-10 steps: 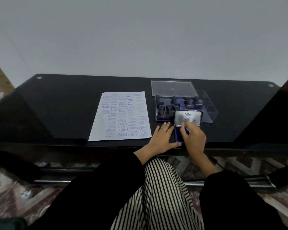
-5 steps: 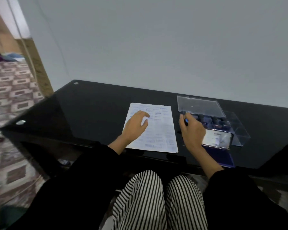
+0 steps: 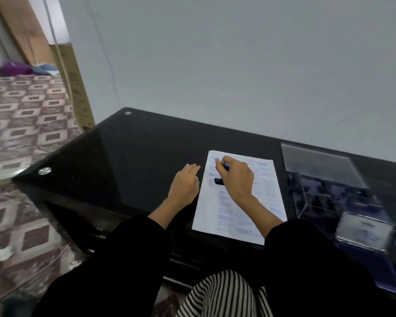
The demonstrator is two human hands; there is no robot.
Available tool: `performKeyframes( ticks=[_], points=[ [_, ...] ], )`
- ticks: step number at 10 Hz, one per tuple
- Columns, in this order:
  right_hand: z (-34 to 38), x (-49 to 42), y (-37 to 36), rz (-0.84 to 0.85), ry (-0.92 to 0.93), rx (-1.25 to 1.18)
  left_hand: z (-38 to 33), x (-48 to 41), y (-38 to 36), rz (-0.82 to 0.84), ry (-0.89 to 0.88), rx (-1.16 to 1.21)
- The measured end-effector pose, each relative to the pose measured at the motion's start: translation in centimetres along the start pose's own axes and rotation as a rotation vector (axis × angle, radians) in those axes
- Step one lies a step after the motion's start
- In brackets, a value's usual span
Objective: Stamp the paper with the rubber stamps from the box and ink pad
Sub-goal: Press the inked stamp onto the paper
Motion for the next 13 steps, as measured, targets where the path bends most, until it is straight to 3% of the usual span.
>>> performKeyframes(
  ticks=[2,6,13],
  points=[
    [-0.2,-0.5,-2.7,0.092,-0.013,0.05,1.2,-0.3,-1.7,0.031,0.013,-0.26],
    [0.1,-0.1,-4.1,0.147,-0.027,0.111,1.3,0.1,-1.9,0.045,0.001,-0.299],
    [1.0,1.9,-5.4,-0.082,0.041,0.141,1.1,0.1,-2.0,0.045,0.01,-0.308]
  ],
)
Point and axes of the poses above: each hand's wrist, its own x-axis away from the middle knuckle, its own y-axis out of the back of the hand, z = x × y, the point moved 1 cm from there along -x, towards the middle knuckle, and after that the axes turned 14 degrees about y, right-handed, at the moved point
